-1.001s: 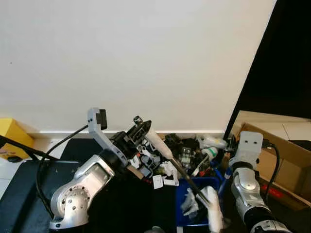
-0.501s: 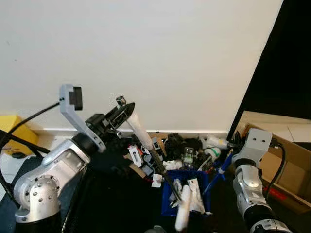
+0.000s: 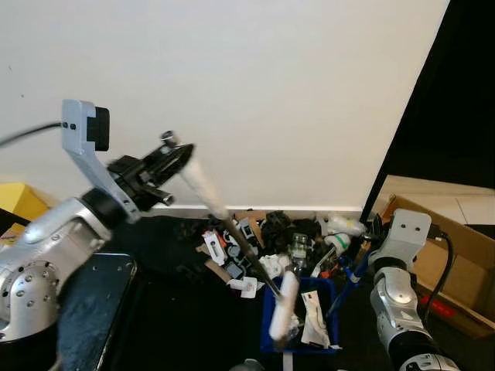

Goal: Sweep floor

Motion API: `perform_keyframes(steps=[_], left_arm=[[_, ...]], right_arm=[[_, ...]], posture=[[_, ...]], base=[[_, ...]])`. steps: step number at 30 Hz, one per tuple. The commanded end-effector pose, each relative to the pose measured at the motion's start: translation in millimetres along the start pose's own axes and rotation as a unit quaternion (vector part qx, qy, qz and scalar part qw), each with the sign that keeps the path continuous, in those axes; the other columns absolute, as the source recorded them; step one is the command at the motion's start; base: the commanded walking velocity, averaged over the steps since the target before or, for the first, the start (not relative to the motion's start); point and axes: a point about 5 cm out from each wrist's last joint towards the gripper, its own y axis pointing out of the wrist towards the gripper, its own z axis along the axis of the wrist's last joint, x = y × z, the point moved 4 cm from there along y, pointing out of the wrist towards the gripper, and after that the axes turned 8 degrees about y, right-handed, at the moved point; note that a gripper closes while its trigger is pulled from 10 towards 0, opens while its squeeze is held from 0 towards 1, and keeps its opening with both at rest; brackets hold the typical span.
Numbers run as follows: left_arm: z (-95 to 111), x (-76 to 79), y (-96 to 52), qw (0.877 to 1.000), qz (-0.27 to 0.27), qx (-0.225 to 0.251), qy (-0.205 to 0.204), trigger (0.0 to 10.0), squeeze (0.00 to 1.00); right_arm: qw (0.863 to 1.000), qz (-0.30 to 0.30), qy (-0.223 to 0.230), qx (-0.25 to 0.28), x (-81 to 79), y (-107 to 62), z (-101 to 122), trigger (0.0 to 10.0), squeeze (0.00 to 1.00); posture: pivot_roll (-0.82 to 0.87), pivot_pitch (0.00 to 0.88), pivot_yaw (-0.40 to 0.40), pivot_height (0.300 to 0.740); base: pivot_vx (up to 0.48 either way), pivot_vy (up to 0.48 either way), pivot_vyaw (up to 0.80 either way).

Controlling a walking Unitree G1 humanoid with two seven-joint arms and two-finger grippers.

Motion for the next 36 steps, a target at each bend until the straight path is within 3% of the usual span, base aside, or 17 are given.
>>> perform_keyframes(steps=[1, 6, 8, 9, 10, 14, 19, 25, 29, 36], left_arm=[[8.7, -20.4, -5.8, 0.995, 0.066, 0.004, 0.075, 10.0, 0.00], [2.2, -37.0, -8.3, 0.984, 0.136, -0.008, 0.118, 10.0, 0.00], [-4.9, -37.5, -8.5, 0.984, 0.142, -0.018, 0.110, 10.0, 0.00], [-27.5, -33.6, -8.1, 0.984, 0.154, -0.046, 0.081, 10.0, 0.00], [-36.8, -29.8, -7.2, 0.984, 0.154, -0.055, 0.072, 10.0, 0.00], [-53.4, -24.1, -4.7, 0.982, 0.162, -0.066, 0.063, 10.0, 0.00], [-90.3, -17.9, -4.7, 0.971, 0.204, -0.098, 0.076, 10.0, 0.00], [-98.7, -17.5, -4.9, 0.968, 0.216, -0.105, 0.071, 10.0, 0.00], [-99.6, -14.8, -1.2, 0.970, 0.214, -0.101, 0.057, 10.0, 0.00], [-120.0, 9.9, 1.0, 0.976, 0.185, -0.113, 0.019, 10.0, 0.00]], right_arm=[[0.999, 0.000, 0.018, 0.033, -0.6, 4.0, 16.4, 10.0, 0.00], [0.998, -0.006, 0.030, 0.061, 2.2, 8.2, 32.8, 10.0, 0.00], [0.997, -0.009, 0.037, 0.067, 3.1, 9.0, 36.7, 10.0, 0.00], [0.995, -0.009, 0.050, 0.086, 3.6, 10.3, 48.1, 10.0, 0.00], [0.994, -0.009, 0.055, 0.092, 3.3, 10.5, 52.3, 10.0, 0.00], [0.993, -0.008, 0.066, 0.100, 2.4, 10.1, 59.1, 10.0, 0.00], [0.989, -0.007, 0.085, 0.122, -2.2, 5.0, 77.4, 10.0, 0.00], [0.983, 0.004, 0.068, 0.169, -1.9, 7.9, 110.6, 10.0, 0.00], [0.983, 0.008, 0.062, 0.172, -1.9, 9.4, 115.1, 10.0, 0.00], [0.984, 0.011, 0.075, 0.159, -8.8, 8.5, 114.8, 10.0, 0.00]], posture=[[0.15, 0.185, 0.127, 0.740], [0.15, 0.184, 0.124, 0.740], [0.15, 0.181, 0.121, 0.740], [0.14, 0.177, 0.120, 0.740], [0.14, 0.177, 0.120, 0.740], [0.14, 0.172, 0.119, 0.740], [0.11, 0.159, 0.124, 0.740], [0.09, 0.147, 0.122, 0.740], [0.09, 0.140, 0.117, 0.740], [0.09, 0.130, 0.113, 0.740]], base=[[0.000, 0.000, 0.00], [0.000, 0.000, 0.00], [0.000, 0.000, 0.00], [0.000, 0.000, 0.00], [0.000, 0.000, 0.00], [0.000, 0.000, 0.00], [0.000, 0.000, 0.00], [0.000, 0.000, 0.00], [0.000, 0.000, 0.00], [0.000, 0.000, 0.00]])
